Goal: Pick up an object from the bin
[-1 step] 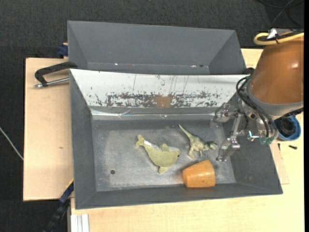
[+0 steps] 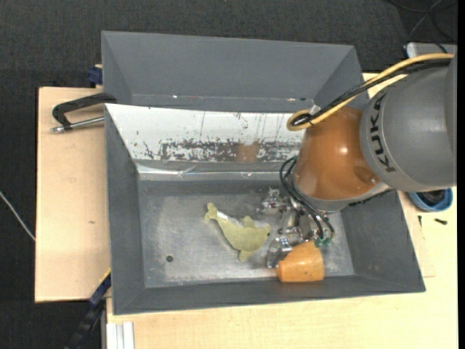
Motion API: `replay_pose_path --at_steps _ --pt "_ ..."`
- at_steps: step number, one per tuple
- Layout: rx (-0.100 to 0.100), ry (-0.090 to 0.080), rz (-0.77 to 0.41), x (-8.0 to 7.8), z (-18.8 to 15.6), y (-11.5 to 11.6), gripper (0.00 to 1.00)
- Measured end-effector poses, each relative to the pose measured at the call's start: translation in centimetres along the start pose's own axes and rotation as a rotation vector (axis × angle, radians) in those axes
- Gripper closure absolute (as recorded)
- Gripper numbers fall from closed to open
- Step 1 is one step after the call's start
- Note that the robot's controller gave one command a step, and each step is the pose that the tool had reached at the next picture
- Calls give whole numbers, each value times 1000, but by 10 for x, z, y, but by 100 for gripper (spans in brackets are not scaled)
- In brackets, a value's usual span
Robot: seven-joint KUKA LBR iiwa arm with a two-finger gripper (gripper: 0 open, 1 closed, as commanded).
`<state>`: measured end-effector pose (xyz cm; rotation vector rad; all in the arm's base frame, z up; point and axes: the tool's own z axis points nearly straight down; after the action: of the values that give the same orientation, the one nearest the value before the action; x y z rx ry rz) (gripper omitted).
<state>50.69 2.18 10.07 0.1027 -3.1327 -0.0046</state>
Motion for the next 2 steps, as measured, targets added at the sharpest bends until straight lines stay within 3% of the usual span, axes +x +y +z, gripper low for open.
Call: replay_pose_path --at_steps 1,2 --pt "2 -7 3 -2 -4 -2 100" --pt "3 -7 3 -2 -4 -2 0"
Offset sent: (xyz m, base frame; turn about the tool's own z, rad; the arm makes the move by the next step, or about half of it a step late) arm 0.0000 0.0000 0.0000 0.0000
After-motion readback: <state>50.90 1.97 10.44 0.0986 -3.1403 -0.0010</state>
